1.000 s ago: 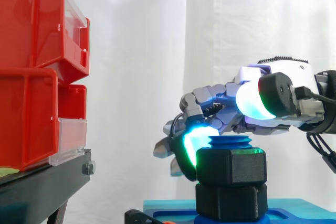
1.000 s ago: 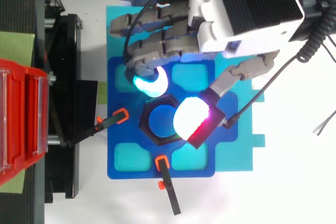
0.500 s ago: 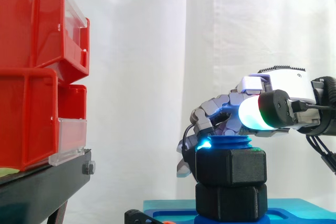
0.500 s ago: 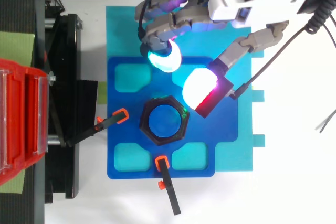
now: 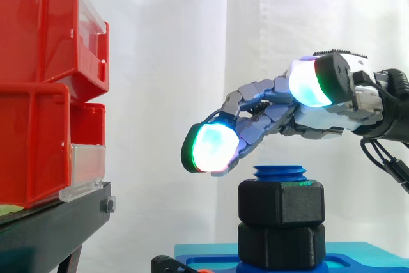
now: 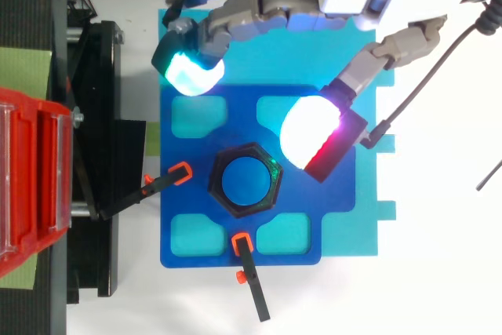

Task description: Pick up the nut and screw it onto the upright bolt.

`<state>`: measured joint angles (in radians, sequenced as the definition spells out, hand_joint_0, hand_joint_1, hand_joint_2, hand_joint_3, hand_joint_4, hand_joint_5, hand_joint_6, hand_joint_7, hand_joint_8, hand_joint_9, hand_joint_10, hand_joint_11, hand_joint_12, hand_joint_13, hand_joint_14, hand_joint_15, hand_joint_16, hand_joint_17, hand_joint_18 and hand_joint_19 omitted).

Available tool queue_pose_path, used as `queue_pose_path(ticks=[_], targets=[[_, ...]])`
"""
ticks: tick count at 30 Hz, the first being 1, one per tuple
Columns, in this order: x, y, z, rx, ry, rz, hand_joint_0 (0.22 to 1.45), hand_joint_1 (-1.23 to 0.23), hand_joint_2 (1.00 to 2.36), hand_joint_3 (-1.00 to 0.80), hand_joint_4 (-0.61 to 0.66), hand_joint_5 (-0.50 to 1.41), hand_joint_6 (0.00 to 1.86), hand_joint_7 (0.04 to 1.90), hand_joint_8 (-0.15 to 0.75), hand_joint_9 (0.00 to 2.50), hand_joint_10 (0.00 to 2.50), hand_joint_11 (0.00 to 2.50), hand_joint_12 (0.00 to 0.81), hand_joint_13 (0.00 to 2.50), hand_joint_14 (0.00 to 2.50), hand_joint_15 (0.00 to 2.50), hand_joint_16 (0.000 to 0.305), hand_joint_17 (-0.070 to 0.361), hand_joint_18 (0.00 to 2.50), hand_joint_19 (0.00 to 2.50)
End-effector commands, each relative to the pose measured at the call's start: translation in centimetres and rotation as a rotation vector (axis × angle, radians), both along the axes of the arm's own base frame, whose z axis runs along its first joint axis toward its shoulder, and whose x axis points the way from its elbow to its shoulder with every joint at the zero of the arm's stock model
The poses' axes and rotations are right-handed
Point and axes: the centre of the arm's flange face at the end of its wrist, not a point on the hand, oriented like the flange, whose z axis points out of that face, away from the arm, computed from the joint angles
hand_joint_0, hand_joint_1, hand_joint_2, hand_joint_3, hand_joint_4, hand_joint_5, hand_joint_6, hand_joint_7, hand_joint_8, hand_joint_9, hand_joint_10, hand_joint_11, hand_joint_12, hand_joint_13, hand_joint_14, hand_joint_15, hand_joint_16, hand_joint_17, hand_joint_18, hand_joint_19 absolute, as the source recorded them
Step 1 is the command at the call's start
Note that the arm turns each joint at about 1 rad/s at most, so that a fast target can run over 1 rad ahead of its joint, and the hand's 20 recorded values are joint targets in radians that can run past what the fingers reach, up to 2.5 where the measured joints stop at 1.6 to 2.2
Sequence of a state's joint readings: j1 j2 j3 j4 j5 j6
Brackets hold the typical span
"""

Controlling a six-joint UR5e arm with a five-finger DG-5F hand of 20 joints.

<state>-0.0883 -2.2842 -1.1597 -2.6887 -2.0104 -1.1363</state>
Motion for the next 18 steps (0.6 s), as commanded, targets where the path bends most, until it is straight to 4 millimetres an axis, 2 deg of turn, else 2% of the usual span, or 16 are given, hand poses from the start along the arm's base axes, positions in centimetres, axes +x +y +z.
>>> queue_pose_path(ticks=[1,6,7,8,18], targets=[[0.2,1.1,-0.1,-0.002,0.004,0.012,0.46,-0.09,1.0,-0.5,0.22,-0.14,0.5,0.7,0.229,0.61,0.0,0.0,0.312,0.3,0.0,0.0,0.043,0.098,0.03,0.0],[0.7,2.8,-0.3,0.004,0.0,-0.006,0.46,-0.09,1.0,-0.5,0.22,-0.14,0.5,0.71,0.231,0.6,0.0,0.0,0.316,0.29,0.0,0.0,0.043,0.098,0.02,0.0],[1.1,5.0,-0.4,0.011,0.006,0.002,0.46,-0.09,1.0,-0.5,0.22,-0.14,0.5,0.71,0.23,0.61,0.0,0.0,0.317,0.29,0.0,0.0,0.044,0.098,0.02,0.0],[1.2,5.7,-0.4,0.013,0.006,0.004,0.46,-0.08,1.0,-0.5,0.23,-0.14,0.5,0.71,0.23,0.6,0.0,0.0,0.316,0.29,0.0,0.0,0.044,0.098,0.02,0.0],[1.5,8.0,-0.7,0.03,0.021,-0.006,0.46,-0.08,1.0,-0.5,0.23,-0.13,0.5,0.77,0.24,0.61,0.0,0.0,0.321,0.3,0.0,0.0,0.044,0.098,0.02,0.0]])
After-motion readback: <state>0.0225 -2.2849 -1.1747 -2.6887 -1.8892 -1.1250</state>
